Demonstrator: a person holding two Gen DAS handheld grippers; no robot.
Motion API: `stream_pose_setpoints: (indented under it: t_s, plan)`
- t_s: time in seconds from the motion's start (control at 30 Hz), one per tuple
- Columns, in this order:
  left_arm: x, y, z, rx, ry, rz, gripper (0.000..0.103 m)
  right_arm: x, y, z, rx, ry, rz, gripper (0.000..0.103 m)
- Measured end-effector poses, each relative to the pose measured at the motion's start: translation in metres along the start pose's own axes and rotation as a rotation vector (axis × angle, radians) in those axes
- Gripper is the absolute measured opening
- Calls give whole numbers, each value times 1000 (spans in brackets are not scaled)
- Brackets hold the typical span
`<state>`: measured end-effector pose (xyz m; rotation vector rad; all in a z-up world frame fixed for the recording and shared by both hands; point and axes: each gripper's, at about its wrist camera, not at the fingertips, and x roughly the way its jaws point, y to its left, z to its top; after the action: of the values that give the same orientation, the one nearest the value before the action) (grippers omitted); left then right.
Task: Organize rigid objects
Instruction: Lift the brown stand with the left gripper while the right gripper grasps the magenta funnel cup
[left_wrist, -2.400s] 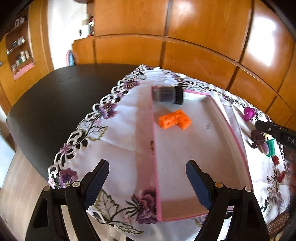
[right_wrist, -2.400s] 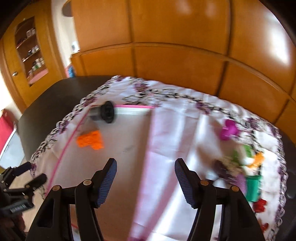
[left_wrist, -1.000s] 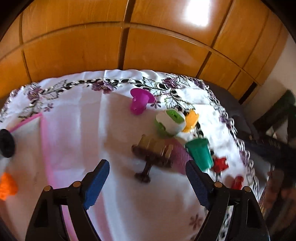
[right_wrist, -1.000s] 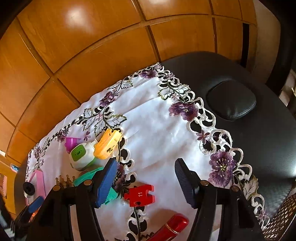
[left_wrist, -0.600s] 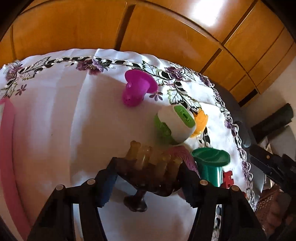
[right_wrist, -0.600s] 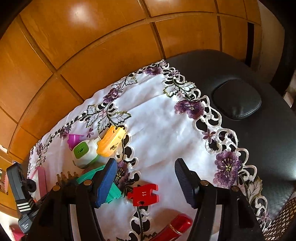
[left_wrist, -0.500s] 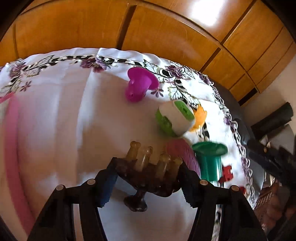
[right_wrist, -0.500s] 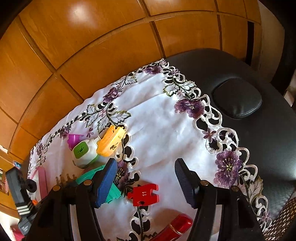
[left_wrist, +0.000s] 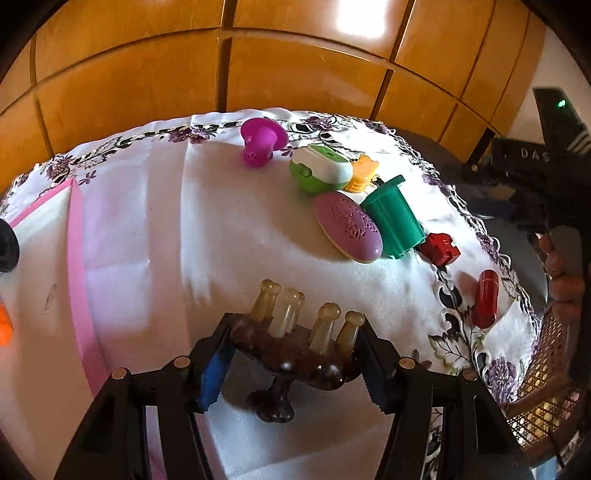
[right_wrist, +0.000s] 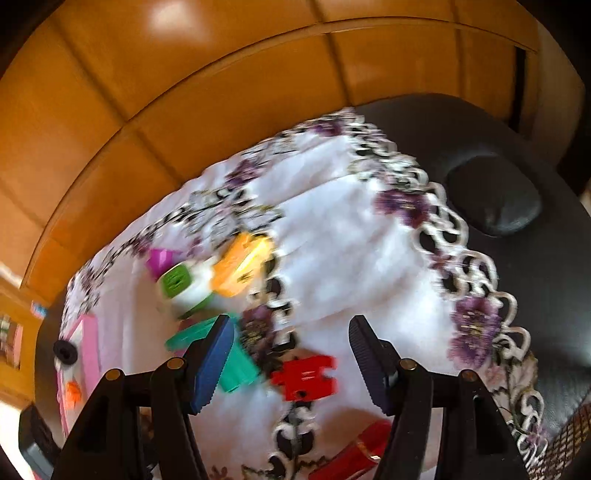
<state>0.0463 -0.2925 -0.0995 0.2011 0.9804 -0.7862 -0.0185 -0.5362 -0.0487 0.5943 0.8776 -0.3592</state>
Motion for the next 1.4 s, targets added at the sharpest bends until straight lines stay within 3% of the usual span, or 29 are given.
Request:
stream_pose_setpoints:
  t_s: [0.1, 0.27, 0.33, 0.43, 0.5, 0.67, 0.73, 0.77, 0.83, 0.9, 1.07, 1.23, 1.4]
  plan:
    - [0, 5, 0, -20, -4, -20, 62, 5, 22, 8, -58, 28, 51, 66]
    - [1, 5, -1, -22, -19, -29, 63, 22, 78, 50, -147, 56, 177, 67]
    - [1, 7, -1, -26, -24, -38, 63, 42, 100, 67, -166, 99, 197, 74]
    - [1, 8, -2, -25, -31, -49, 63, 81, 120, 85, -159, 182, 172, 76]
    - [4, 8, -4, -26, -17, -46, 51, 106, 128, 93, -131, 229, 154, 76]
    - [5, 10, -4, -29, -22, -44, 51, 170, 144, 95, -148, 352, 32, 76]
    - [5, 11, -4, -29, -23, -49, 51, 180, 150, 89, -182, 339, -21, 55]
    - [4, 11, -4, -28, -23, -50, 51, 177, 153, 87, -207, 313, -31, 52]
    - [4, 11, -5, -30, -25, -52, 51, 169, 156, 83, -210, 309, 32, 52]
    - [4, 11, -5, -29, -29, -49, 50, 156, 160, 78, -256, 272, 10, 52]
    - [0, 12, -6, -40, -23, -40, 50, 95, 156, 62, -311, 194, 81, 52]
    - [-11, 14, -8, -53, -22, -31, 49, 37, 131, 37, -331, 157, 150, 52]
    - [-35, 12, -12, -44, -58, -28, 45, 12, 97, 8, -304, 163, 148, 52]
